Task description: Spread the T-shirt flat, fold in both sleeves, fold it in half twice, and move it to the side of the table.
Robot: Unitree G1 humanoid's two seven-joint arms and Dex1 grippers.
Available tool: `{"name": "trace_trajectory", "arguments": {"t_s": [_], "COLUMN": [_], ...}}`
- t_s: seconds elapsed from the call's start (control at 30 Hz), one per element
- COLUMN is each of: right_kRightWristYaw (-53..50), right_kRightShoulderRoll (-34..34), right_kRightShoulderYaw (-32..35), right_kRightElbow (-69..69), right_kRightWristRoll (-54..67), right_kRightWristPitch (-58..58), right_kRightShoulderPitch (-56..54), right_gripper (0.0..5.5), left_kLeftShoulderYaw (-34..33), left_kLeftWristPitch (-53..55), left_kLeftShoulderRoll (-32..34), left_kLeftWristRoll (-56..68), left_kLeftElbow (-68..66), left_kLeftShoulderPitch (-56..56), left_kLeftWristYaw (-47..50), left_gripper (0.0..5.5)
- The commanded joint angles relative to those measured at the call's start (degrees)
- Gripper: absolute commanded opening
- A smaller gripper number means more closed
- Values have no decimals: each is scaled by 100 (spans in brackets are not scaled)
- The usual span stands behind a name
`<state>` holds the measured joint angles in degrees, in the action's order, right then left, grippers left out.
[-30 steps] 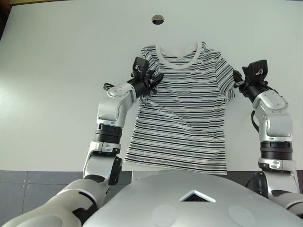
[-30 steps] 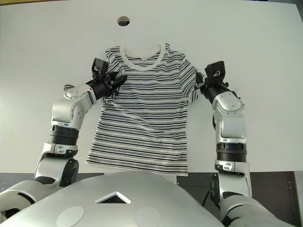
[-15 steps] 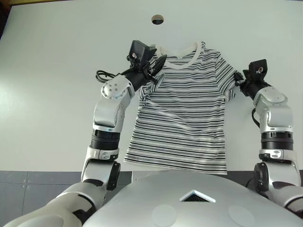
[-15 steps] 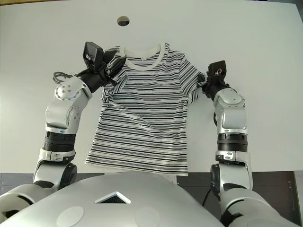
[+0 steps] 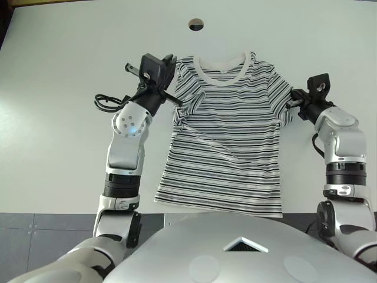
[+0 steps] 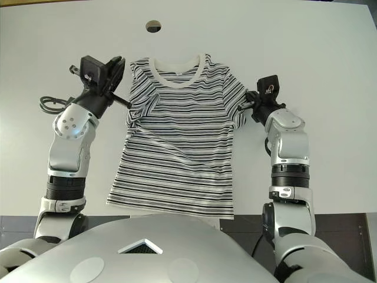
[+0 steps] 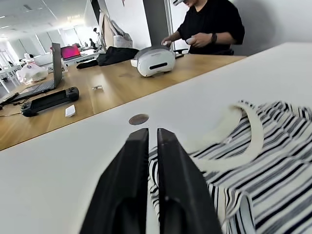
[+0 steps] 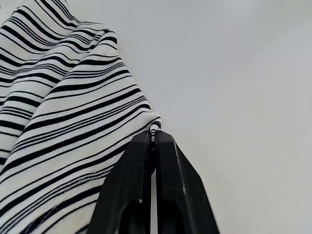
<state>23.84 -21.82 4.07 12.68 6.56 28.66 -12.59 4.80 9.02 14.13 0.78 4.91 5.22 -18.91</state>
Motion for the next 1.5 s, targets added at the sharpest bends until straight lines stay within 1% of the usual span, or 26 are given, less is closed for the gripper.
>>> {"name": "trace_trajectory", "arguments": {"t_s": [0.03,0.17,0.33,0.43,0.67,0.77,0.9,0.97,1.03,1.07,1.1,1.17,1.23,1.27,1.37,1.43,1.47,1.5], "right_kRightWristYaw": [285,365,356,332,291,249,314,452,648,720,770,979,1273,1452,1882,2013,1999,1999], "right_kRightShoulderRoll": [142,207,317,384,456,549,589,555,469,413,293,78,-426,-774,-1862,-2749,-3117,-3392], "right_kRightShoulderYaw": [-141,-328,-650,-851,-1210,-1326,-1395,-1367,-1324,-1277,-1249,-1177,-1100,-1068,-1086,-1091,-1047,-999], "right_kRightElbow": [-785,-1450,-1983,-1981,-1340,-1081,-1116,-1424,-1905,-2183,-2469,-2857,-3148,-3275,-3448,-3376,-3295,-3232], "right_kRightWristRoll": [302,424,481,426,128,32,12,144,262,268,175,199,8,-193,-1039,-1945,-2365,-2655], "right_kRightWristPitch": [126,376,708,750,447,301,195,113,-156,-513,-913,-1300,-1796,-2126,-3327,-4469,-4921,-5226], "right_kRightShoulderPitch": [65,35,60,7,-205,-204,-132,-38,111,253,422,684,1003,1219,1867,2458,2736,2967], "right_gripper": [10,10,10,10,10,66,135,185,185,185,185,185,185,187,239,280,300,310], "left_kLeftShoulderYaw": [19,-20,-107,-114,-264,-356,-297,-274,-330,-371,-417,-489,-641,-749,-856,-738,-634,-524], "left_kLeftWristPitch": [-37,-68,-81,-78,-384,-608,-1443,-1880,-2233,-2414,-2792,-3287,-3757,-4031,-4625,-5065,-5278,-5446], "left_kLeftShoulderRoll": [320,617,755,762,927,1022,1115,1178,1267,1357,1490,1688,2018,2228,2817,3238,3436,3610], "left_kLeftWristRoll": [-164,-262,-245,-248,-28,-30,-342,-496,-552,-464,-235,286,12,-245,-660,-941,-1148,-1337], "left_kLeftElbow": [-35,-68,-92,-72,423,532,483,370,251,233,258,349,105,-87,-492,-664,-751,-838], "left_kLeftShoulderPitch": [-280,-618,-730,-759,-1227,-1279,-1353,-1353,-1345,-1357,-1396,-1482,-1432,-1379,-1327,-1424,-1475,-1517], "left_kLeftWristYaw": [-176,-309,-345,-331,-574,-636,-546,-515,-540,-666,-908,-1362,-1423,-1412,-1574,-1793,-1895,-1994], "left_gripper": [11,11,11,11,11,10,10,10,10,10,10,10,10,31,77,112,131,138]}}
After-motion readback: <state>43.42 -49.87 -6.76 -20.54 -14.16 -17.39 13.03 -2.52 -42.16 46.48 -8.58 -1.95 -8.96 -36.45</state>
